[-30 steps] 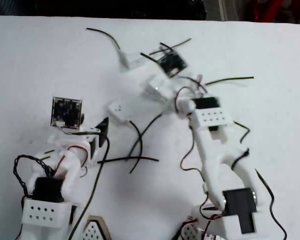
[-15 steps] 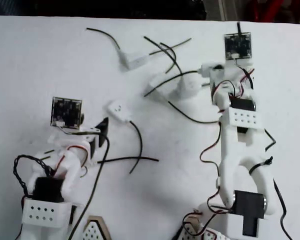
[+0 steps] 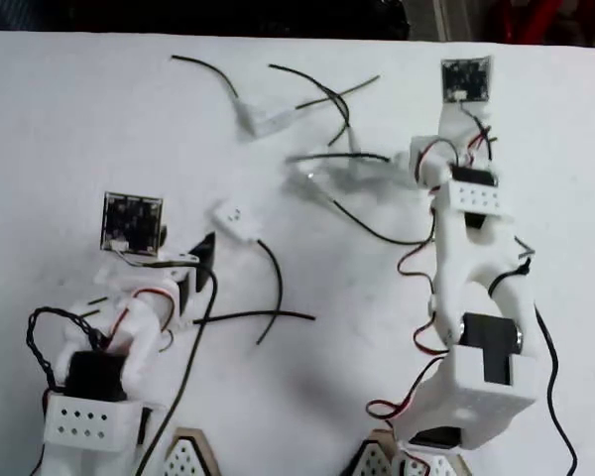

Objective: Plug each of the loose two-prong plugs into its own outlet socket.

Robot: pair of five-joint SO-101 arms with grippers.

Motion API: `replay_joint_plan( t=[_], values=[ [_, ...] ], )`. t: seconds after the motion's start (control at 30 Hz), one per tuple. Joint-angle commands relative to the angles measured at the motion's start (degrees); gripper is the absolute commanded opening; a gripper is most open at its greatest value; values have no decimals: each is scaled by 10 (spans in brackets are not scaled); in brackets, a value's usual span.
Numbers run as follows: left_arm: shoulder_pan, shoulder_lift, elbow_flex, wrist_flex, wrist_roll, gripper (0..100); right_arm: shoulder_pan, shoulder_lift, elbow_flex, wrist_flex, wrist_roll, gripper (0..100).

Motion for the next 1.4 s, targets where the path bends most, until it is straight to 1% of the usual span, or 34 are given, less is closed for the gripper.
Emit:
replay_joint_plan(
  t=[0.0, 0.17, 0.23, 0.33, 0.43, 0.57, 0.77, 0.97, 1.1, 1.23, 1.37],
  values=[
    [-3, -6, 1, -9, -4, 230, 1, -29, -68, 89, -11, 289],
    [-7, -6, 1, -9, -4, 229, -19, -107, -74, 189, -8, 272],
    [-29, -6, 0, -13, -2, 229, -40, -142, -74, 235, 11, 254],
    [-77, -6, -4, -18, -1, 229, -85, -185, -74, 302, 34, 219],
    [-112, -6, -1, -33, 1, 229, -138, -209, -72, 364, 39, 191],
    [-142, -6, -4, -34, 29, 229, -215, -219, -40, 404, 39, 190],
    [-164, -6, -4, -38, 36, 229, -328, -215, 34, 404, 37, 190],
    [-195, -5, -17, -33, 37, 229, -463, -214, 93, 402, 37, 190],
    [-204, -5, -17, -33, 38, 229, -540, -214, 150, 357, 43, 190],
    [-213, -5, -18, -33, 38, 229, -581, -214, 229, 276, 87, 190],
    [-213, -5, -18, -33, 38, 229, -585, -213, 280, 196, 94, 190]
  ],
)
